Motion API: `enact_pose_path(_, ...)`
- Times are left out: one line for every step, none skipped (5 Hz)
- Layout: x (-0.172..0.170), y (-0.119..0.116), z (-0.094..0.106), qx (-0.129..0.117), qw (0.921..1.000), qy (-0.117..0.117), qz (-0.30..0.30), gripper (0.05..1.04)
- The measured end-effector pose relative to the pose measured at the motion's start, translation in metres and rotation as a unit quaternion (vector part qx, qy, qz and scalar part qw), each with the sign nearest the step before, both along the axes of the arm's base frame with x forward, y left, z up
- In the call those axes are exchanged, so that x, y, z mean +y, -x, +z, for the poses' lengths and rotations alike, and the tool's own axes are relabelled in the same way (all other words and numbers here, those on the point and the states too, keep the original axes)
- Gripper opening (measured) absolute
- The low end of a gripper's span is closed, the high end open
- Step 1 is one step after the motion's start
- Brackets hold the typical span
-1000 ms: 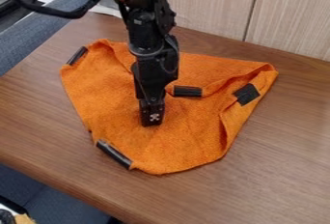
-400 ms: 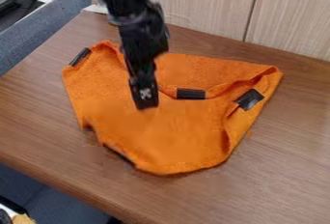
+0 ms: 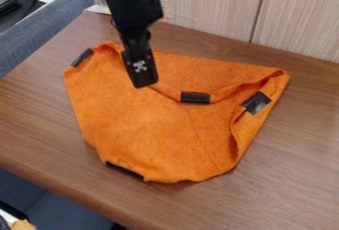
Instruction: Move the orange cloth
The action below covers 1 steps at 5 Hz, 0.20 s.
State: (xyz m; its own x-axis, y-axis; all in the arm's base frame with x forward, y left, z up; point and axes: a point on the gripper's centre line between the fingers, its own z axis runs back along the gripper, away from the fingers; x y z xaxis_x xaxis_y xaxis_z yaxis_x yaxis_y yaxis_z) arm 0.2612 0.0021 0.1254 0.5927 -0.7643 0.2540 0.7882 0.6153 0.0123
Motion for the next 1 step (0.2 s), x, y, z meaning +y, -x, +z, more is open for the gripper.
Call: enact_pose_path(0.0031, 0.0044, 0.0034, 0.0, 0.9999, -0.009, -0.006, 1.0)
